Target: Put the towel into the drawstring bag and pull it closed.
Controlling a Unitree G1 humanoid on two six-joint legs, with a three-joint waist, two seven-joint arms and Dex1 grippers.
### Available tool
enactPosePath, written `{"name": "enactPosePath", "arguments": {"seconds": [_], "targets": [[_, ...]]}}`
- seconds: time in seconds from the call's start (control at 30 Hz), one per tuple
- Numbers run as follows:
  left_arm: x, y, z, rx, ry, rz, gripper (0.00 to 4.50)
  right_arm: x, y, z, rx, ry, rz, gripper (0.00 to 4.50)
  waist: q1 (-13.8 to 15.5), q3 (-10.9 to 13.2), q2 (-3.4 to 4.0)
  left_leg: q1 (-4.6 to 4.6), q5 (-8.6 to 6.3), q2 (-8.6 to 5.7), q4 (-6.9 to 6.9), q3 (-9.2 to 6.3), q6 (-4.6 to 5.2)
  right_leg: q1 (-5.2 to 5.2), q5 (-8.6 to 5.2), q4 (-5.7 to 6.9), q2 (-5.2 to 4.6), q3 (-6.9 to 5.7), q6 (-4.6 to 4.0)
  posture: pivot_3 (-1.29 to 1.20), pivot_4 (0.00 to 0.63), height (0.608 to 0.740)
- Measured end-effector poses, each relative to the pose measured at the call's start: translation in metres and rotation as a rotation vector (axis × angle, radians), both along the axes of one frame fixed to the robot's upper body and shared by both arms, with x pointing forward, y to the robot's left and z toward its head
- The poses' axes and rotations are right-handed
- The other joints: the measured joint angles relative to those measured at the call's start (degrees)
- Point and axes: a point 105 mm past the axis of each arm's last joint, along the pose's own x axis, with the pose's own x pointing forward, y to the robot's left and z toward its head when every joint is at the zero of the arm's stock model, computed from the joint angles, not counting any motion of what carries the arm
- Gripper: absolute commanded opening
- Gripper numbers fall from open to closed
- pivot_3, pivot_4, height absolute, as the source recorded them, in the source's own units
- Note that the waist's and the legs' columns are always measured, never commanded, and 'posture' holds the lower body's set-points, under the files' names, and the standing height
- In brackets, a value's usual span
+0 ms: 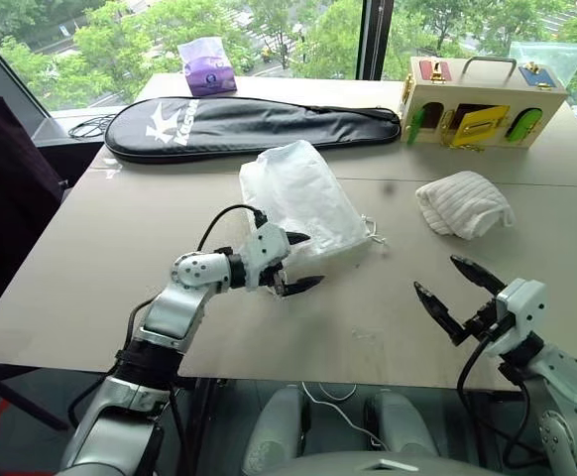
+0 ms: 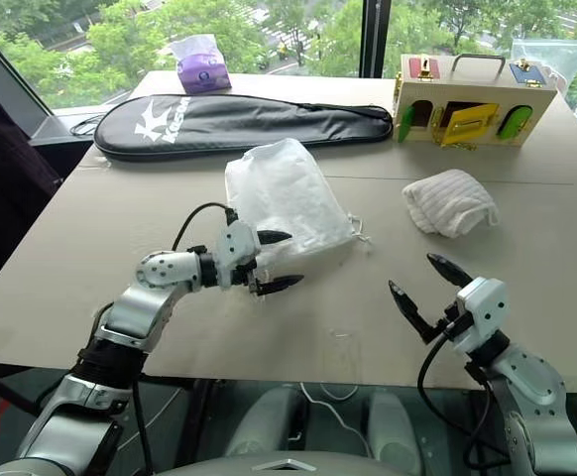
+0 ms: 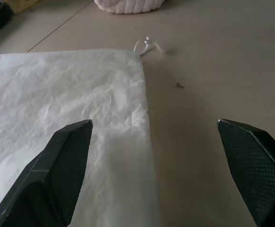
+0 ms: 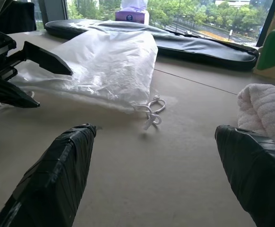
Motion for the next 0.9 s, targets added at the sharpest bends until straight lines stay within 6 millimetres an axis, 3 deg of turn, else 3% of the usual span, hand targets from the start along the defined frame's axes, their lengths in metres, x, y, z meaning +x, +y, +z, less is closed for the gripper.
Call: {"name": "enactPosePath", "arguments": {"seconds": [0.23,0.27,0.33,0.5,0.57,0.6,0.87,0.9], "targets": [[0.008,0.000,-0.004,-0.005,0.024,0.012,4.36,0.000,0.001,0.001,0.002,-0.014,-0.004,4.32,0.01,0.00,0.00,-0.02,0.00,-0.03,0.02,0.02,0.01,0.00,0.05,0.01,0.17,-0.23,0.11,0.00,0.150,0.740],[0.010,0.000,-0.003,-0.010,0.032,0.011,4.13,0.000,0.001,0.001,0.002,-0.013,-0.005,4.32,0.03,0.00,0.00,-0.02,0.00,-0.03,0.02,0.00,0.01,0.00,0.05,0.01,0.18,-0.26,0.11,0.00,0.150,0.740],[0.013,0.002,0.002,-0.018,0.036,0.014,3.61,0.000,0.001,-0.001,-0.001,-0.009,-0.007,4.32,0.01,0.00,0.00,-0.01,0.00,-0.02,0.03,-0.01,0.01,0.00,0.05,0.02,0.21,-0.27,0.11,0.00,0.150,0.740],[0.020,0.009,0.005,-0.017,0.070,0.021,1.08,0.001,0.004,-0.002,0.009,-0.021,-0.019,4.32,-0.19,0.00,0.00,0.00,0.00,-0.01,0.02,0.00,0.01,0.00,0.06,0.05,0.26,-0.26,0.12,0.00,0.150,0.740],[0.020,0.011,0.002,-0.012,0.084,0.021,0.25,0.002,0.003,-0.004,0.010,-0.018,-0.025,4.32,-0.16,0.00,0.00,-0.01,0.00,-0.01,0.02,0.00,0.01,0.00,0.06,0.04,0.26,-0.26,0.12,0.00,0.150,0.740],[0.020,0.012,0.000,-0.006,0.094,0.020,0.08,0.002,0.003,-0.005,0.011,-0.016,-0.030,4.32,-0.13,0.00,0.00,-0.01,0.00,-0.01,0.03,0.00,0.01,0.00,0.06,0.04,0.26,-0.26,0.12,0.00,0.150,0.740],[0.019,0.012,0.000,0.006,0.082,0.003,0.08,0.002,0.003,-0.003,0.012,-0.028,-0.032,4.32,-0.06,0.00,0.00,-0.01,0.00,-0.01,0.03,-0.01,0.01,0.00,0.06,0.05,0.25,-0.26,0.11,0.00,0.150,0.740],[0.019,0.011,0.000,-0.003,0.090,-0.002,0.31,0.002,0.003,-0.003,0.012,-0.028,-0.032,4.32,-0.06,0.00,0.00,-0.01,0.00,-0.01,0.03,-0.01,0.01,0.00,0.06,0.05,0.25,-0.26,0.12,0.00,0.150,0.740]]}}
